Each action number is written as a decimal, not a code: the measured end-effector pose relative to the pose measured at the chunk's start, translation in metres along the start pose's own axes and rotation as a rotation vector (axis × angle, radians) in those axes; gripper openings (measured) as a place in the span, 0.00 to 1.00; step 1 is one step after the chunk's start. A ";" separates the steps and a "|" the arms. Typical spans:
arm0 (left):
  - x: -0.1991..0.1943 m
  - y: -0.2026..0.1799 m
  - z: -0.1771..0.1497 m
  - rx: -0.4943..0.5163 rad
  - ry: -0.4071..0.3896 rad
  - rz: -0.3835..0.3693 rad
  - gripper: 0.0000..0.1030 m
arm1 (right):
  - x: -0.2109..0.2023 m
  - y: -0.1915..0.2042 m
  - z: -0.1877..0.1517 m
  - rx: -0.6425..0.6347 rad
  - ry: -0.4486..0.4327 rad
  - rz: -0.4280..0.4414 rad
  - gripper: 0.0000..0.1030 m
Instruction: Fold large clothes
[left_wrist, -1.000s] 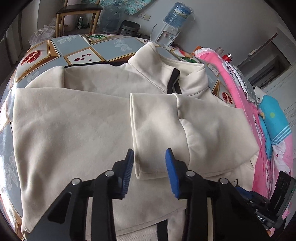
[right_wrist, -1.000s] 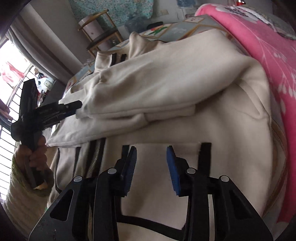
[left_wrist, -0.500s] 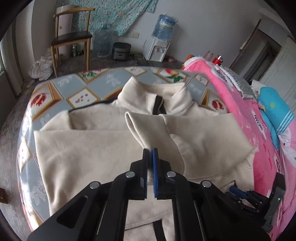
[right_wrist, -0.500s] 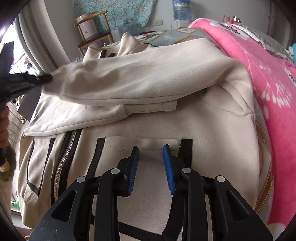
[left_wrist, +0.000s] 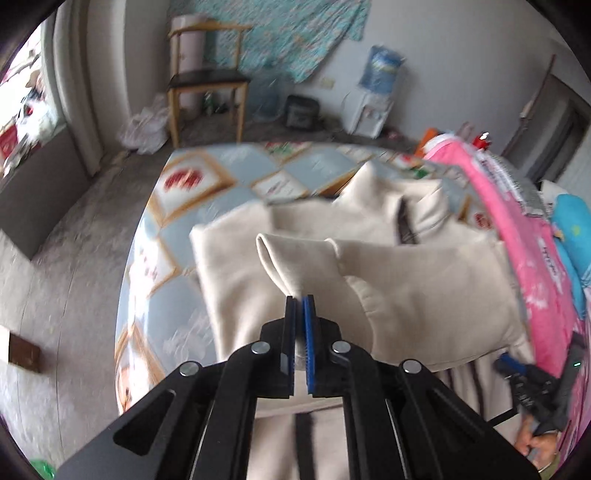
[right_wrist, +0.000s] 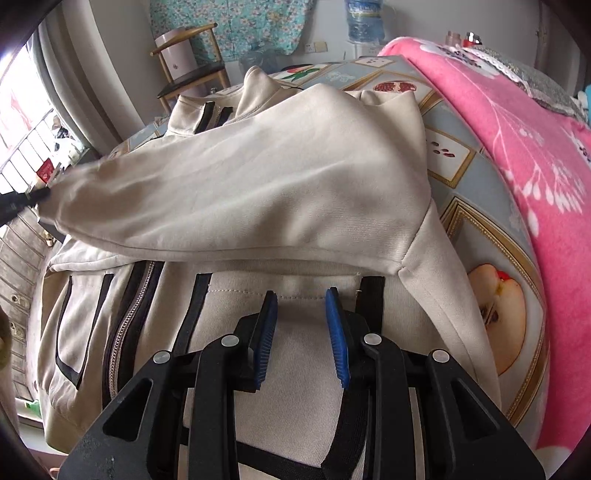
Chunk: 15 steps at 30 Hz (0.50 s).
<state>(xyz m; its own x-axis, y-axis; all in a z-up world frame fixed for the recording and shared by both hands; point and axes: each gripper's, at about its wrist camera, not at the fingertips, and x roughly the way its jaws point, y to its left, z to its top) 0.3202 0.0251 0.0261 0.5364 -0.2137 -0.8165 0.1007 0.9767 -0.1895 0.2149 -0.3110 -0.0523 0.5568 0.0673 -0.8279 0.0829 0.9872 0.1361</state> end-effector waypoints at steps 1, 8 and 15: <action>0.006 0.008 -0.007 -0.020 0.017 0.000 0.04 | 0.000 0.000 0.001 -0.001 0.001 0.001 0.27; 0.030 0.025 -0.033 -0.026 0.085 0.011 0.04 | 0.001 0.000 0.001 -0.004 -0.002 0.004 0.27; 0.013 0.021 -0.022 0.002 0.007 0.020 0.04 | 0.001 0.001 -0.001 -0.007 -0.002 0.000 0.27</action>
<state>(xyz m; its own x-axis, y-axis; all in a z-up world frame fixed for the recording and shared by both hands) 0.3108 0.0423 -0.0001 0.5324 -0.1945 -0.8239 0.0915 0.9808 -0.1724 0.2144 -0.3094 -0.0532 0.5587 0.0667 -0.8267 0.0772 0.9883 0.1319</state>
